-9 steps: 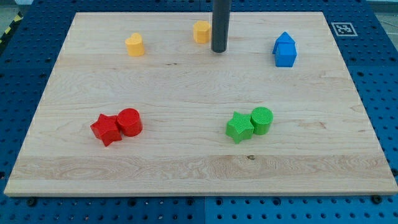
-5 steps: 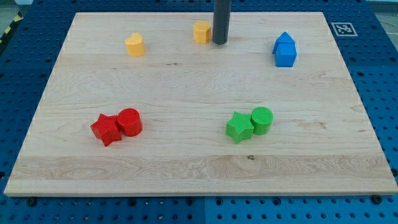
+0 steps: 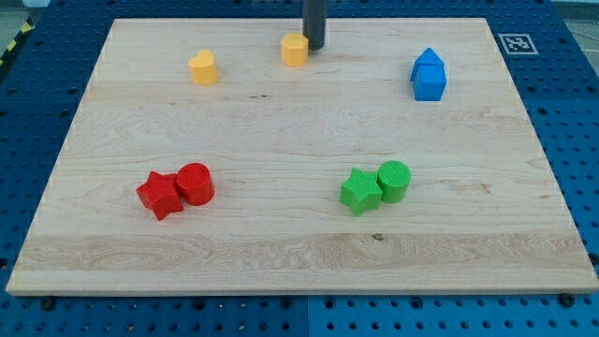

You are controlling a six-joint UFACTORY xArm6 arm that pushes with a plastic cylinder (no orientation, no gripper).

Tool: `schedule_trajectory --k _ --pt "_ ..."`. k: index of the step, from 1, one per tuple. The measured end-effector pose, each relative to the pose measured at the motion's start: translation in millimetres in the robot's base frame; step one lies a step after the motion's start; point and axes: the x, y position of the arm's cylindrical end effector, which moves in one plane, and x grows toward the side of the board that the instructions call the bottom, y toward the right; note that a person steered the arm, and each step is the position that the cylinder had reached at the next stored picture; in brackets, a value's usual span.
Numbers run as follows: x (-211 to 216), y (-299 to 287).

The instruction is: Move the yellow hexagon to the right side of the yellow heart

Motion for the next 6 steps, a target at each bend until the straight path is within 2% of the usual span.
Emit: schedule_trajectory --k 3,4,5,6 --pt "-23.6 -58.5" --pt "-19.3 -41.4" --pt "15.4 -16.5" --pt "16.2 -16.5"
